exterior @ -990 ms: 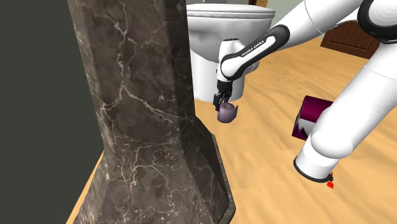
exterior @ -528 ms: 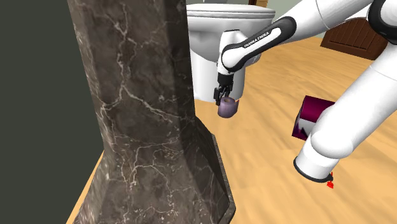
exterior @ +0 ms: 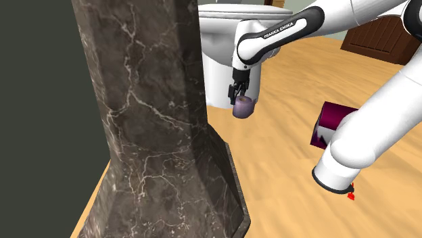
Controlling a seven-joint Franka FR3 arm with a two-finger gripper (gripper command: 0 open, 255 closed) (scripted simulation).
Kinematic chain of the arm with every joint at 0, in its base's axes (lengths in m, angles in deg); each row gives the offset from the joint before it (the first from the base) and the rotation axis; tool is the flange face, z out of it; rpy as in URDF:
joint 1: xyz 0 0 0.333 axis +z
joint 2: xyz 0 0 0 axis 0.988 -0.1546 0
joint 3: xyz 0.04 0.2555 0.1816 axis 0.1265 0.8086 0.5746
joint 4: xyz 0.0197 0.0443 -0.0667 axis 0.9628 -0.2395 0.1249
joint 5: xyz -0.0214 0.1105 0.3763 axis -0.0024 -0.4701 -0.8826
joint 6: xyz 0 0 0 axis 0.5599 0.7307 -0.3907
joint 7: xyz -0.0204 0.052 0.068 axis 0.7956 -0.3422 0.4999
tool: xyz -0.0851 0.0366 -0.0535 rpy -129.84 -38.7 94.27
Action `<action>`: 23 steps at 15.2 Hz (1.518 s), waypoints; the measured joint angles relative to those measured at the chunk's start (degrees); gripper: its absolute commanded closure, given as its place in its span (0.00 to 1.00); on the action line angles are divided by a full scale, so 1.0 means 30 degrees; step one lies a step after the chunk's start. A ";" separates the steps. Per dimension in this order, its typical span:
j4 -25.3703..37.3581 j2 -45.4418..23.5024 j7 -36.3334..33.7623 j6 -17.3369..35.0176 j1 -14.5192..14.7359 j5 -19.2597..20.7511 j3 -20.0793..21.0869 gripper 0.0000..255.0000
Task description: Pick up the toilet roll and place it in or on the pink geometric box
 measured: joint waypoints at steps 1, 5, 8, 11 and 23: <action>0.0211 0.0102 0.0009 -0.0311 -0.0002 0.0002 -0.0001 1.00; 0.0980 0.0418 0.0023 -0.1398 -0.0004 -0.0004 0.0004 1.00; 0.1502 0.0640 0.0003 -0.2141 0.0009 -0.0009 0.0029 1.00; 0.2125 0.0818 -0.0010 -0.2944 0.0020 -0.0017 0.0050 1.00; 0.5032 0.1042 0.0039 -0.6075 0.0025 -0.0034 0.0066 1.00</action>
